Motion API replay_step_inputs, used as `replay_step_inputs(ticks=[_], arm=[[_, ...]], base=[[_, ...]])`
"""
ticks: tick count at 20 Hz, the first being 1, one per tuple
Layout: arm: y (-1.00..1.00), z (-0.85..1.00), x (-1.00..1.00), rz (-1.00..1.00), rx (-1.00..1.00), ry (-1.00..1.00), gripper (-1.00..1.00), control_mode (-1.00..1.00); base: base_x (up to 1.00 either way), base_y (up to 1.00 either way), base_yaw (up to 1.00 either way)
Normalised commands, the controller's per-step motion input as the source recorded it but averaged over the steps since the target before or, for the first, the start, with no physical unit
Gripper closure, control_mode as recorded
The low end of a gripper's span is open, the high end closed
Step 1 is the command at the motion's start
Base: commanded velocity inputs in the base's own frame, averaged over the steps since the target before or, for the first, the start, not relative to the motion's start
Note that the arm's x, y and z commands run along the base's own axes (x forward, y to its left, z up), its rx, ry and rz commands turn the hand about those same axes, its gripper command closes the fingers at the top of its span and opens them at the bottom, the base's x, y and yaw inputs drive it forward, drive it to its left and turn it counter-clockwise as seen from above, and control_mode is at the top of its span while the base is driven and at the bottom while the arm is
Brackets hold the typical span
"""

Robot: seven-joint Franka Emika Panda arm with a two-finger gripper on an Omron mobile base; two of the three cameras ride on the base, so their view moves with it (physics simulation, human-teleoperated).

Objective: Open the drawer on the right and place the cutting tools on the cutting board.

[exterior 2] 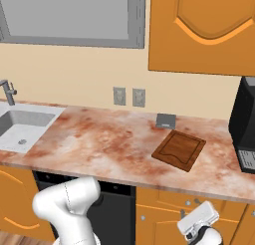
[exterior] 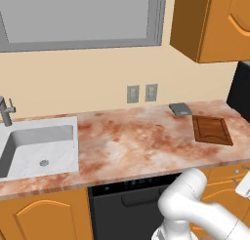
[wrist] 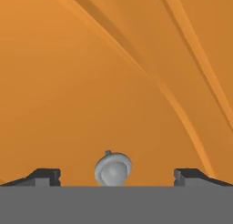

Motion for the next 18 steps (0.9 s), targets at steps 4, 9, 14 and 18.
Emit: replay_step_inputs(ticks=[4, 9, 14, 18], arm=[[0.13, -0.15, 0.10, 0.00, 0.02, 0.00, 1.00, -1.00], [0.14, -0.01, 0.03, 0.00, 0.03, 0.00, 1.00, -1.00], [0.09, 0.00, 0.03, 0.00, 0.04, -0.01, 1.00, -1.00], [0.14, 0.00, 0.00, 0.00, 0.02, -0.02, 1.00, -1.00]], base=[[0.00, 0.00, 0.00], [0.00, 0.00, 0.00], [0.00, 0.00, 0.00], [0.00, 0.00, 0.00]])
